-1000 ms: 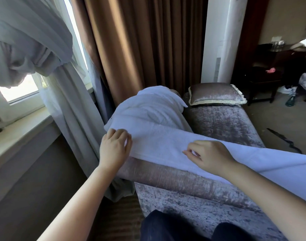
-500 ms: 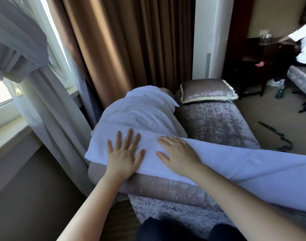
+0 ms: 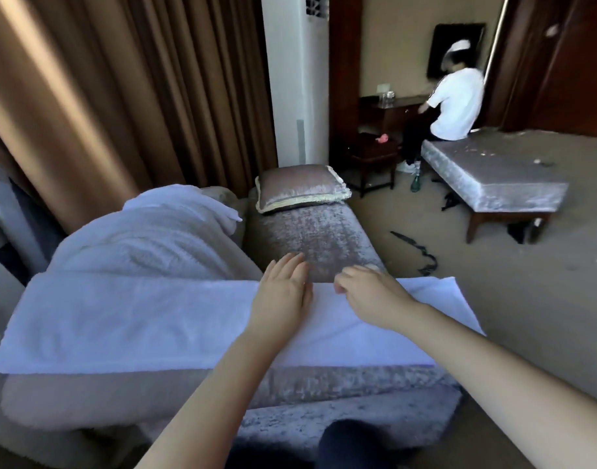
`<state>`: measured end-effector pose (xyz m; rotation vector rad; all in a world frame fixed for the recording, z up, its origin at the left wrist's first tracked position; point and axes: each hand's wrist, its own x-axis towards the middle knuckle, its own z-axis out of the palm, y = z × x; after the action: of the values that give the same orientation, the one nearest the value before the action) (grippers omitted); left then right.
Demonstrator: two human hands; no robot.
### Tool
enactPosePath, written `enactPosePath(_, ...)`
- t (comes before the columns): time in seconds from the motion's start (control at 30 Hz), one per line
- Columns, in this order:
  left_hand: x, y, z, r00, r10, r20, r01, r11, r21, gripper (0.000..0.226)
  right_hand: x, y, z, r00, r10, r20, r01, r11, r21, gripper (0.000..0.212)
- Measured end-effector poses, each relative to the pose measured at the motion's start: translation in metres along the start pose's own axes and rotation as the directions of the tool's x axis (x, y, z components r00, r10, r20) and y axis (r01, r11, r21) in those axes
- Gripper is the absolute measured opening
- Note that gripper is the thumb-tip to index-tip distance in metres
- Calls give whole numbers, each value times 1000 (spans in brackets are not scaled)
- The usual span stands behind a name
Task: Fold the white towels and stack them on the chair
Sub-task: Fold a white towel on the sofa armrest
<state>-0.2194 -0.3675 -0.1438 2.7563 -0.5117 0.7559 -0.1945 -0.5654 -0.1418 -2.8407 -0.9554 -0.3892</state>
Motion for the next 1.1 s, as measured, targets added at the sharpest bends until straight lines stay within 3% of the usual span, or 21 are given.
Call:
enactPosePath(0.07, 9, 19, 14, 999, 27, 39, -26, 999, -27, 43, -15, 22, -5, 999, -44, -5, 43, 991, -127, 22)
enactPosePath(0.13, 7, 29, 28, 997, 36, 70, -31, 997, -69, 43, -26, 35, -12, 997, -83, -10, 77, 964, -256, 35)
enactPosePath(0.23, -4, 30, 37, 998, 56, 40, -52, 993, -103, 41, -40, 50, -16, 997, -47, -55, 21, 917, -399, 35)
enactPosePath(0.4, -9, 33, 31, 985, 138, -101, -150, 982, -117, 27, -65, 81, -23, 991, 66, -113, -114, 864, -491, 29)
enactPosePath(0.5, -12, 34, 32, 972, 183, -148, -194, 979, -64, 23, -86, 88, -25, 974, -1, -227, -121, 844, -523, 26)
enactPosePath(0.63, -11, 42, 26, 954, 238, -182, -257, 962, -88, 26, -121, 88, -23, 921, -123, -370, -92, 854, -513, 18)
enactPosePath(0.73, -16, 50, 25, 941, 314, -126, -326, 941, -90, 34, -150, 84, -14, 900, -146, -410, -72, 878, -472, 21)
enactPosePath(0.87, -28, 50, 25, 921, 387, 40, -383, 920, -81, 43, -179, 82, 9, 966, -117, -229, 24, 928, -372, 22)
enactPosePath(0.93, -24, 54, 21, 924, 378, 51, -373, 924, -88, 48, -184, 82, 8, 968, -144, -203, 80, 953, -292, 4)
enactPosePath(1.0, -13, 63, 17, 935, 355, 7, -354, 933, -62, 48, -181, 83, -4, 953, -87, -290, 26, 978, -208, 16)
enactPosePath(1.1, 8, 74, 21, 957, 286, -36, -287, 957, -31, 38, -163, 102, -21, 888, 329, -322, -336, 941, 35, 35)
